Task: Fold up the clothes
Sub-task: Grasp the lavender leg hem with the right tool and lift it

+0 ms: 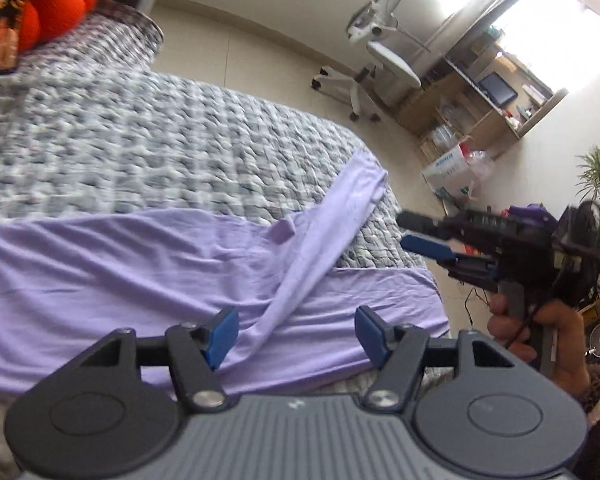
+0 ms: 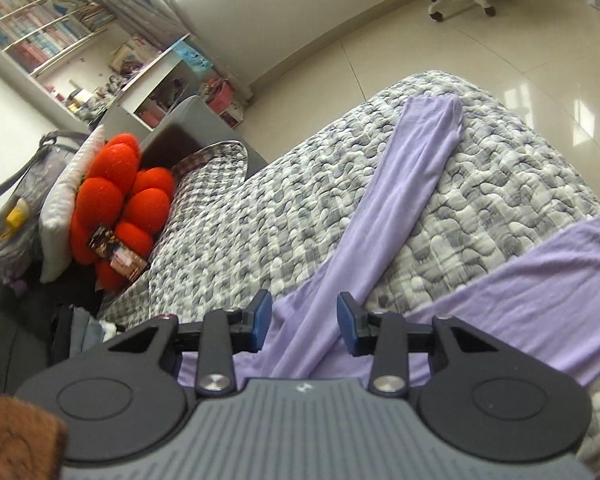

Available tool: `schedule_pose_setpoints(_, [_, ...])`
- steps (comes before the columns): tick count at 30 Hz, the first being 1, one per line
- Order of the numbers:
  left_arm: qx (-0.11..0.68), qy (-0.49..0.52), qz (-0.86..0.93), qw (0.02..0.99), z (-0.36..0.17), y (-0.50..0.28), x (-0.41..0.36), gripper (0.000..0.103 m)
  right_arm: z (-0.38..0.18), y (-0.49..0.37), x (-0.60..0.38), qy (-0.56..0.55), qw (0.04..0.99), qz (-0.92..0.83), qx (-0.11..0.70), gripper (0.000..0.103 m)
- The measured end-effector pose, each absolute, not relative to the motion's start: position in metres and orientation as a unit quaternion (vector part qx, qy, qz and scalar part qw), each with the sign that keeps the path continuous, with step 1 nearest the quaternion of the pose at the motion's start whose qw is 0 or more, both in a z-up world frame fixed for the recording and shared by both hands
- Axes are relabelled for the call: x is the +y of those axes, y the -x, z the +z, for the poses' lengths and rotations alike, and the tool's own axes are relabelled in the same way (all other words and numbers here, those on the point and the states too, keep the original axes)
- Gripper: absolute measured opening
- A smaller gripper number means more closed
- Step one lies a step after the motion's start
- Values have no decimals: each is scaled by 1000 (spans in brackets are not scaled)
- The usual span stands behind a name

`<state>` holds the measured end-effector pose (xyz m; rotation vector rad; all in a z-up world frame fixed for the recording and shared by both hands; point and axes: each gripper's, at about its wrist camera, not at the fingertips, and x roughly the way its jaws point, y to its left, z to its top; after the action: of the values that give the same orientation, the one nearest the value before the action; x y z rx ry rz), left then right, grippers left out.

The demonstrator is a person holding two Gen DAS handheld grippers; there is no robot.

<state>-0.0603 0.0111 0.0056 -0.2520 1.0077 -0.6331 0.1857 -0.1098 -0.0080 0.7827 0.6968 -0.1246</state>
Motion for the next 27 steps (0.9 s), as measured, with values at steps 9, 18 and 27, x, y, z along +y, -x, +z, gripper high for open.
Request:
schedule_pose_setpoints(9, [441, 74, -324, 834, -22, 47, -18, 49, -29, -242, -146, -353, 868, -97, 335, 41])
schedule_pose_setpoints(18, [456, 65, -324, 826, -42, 37, -28, 42, -61, -309, -172, -311, 868, -186, 340, 41])
schedule_pose_setpoints(27, [448, 54, -329, 829, -51, 40, -29, 19, -74, -327, -162, -198, 880, -269, 338, 24])
